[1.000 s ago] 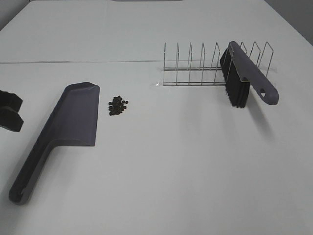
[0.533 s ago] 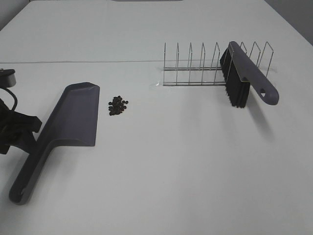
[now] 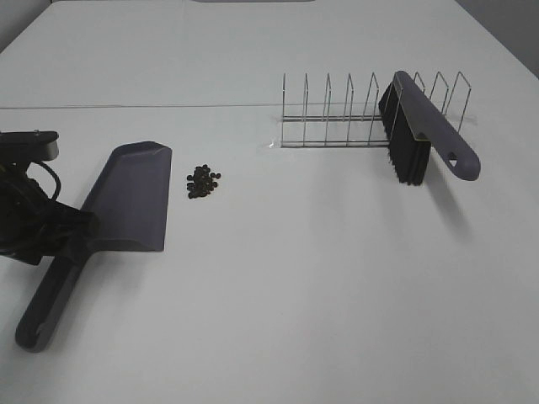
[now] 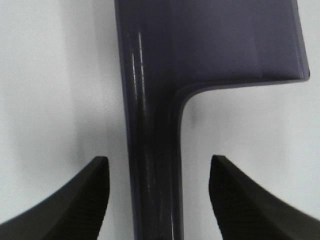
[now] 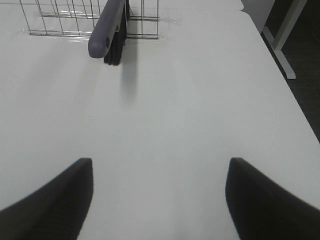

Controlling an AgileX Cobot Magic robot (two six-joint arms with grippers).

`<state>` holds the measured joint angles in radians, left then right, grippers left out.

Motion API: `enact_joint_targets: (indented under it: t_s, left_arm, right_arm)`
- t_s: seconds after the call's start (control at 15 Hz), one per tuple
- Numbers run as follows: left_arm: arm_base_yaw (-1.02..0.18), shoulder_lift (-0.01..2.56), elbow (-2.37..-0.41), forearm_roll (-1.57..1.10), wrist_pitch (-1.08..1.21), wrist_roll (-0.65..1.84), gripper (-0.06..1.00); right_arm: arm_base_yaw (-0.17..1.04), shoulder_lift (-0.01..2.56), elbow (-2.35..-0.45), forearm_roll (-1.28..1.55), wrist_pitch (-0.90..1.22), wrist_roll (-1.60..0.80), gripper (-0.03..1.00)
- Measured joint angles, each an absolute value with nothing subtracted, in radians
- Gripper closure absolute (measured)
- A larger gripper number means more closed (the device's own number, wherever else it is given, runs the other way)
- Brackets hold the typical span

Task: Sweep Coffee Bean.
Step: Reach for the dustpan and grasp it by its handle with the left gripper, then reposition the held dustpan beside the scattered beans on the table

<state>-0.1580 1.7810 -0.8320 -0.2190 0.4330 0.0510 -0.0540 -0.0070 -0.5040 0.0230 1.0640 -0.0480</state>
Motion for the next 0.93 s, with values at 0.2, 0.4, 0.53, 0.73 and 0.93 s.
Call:
enact_joint_targets:
  t_s: [0.2, 0.4, 0.53, 0.73, 0.93]
  left_arm:
    - [-0.158, 1.839, -0.832, -0.217, 0.381, 0.051, 0.37]
    - [-0.158, 1.891, -0.835, -0.215, 0.320, 0.052, 0.37]
    - [-0.158, 1.907, -0.844, -0.214, 0.289, 0.052, 0.39]
    - [-0.158, 1.914, -0.848, -0.212, 0.280, 0.052, 0.56]
    - [-0.158, 1.914, -0.849, -0.213, 0.281, 0.037, 0.56]
  right_arm:
    - [-0.054, -0.007, -0.504, 0.023, 1.064, -0.048, 0.26]
    - [-0.054, -0.007, -0.504, 0.023, 1.064, -0.048, 0.26]
    - [-0.054, -0.007, -0.504, 0.023, 1.064, -0.048, 0.26]
    - [-0.054, -0.007, -0.504, 0.023, 1.064, -0.047, 0.26]
    - [-0.054, -0.007, -0.504, 0.023, 1.064, -0.047, 0.26]
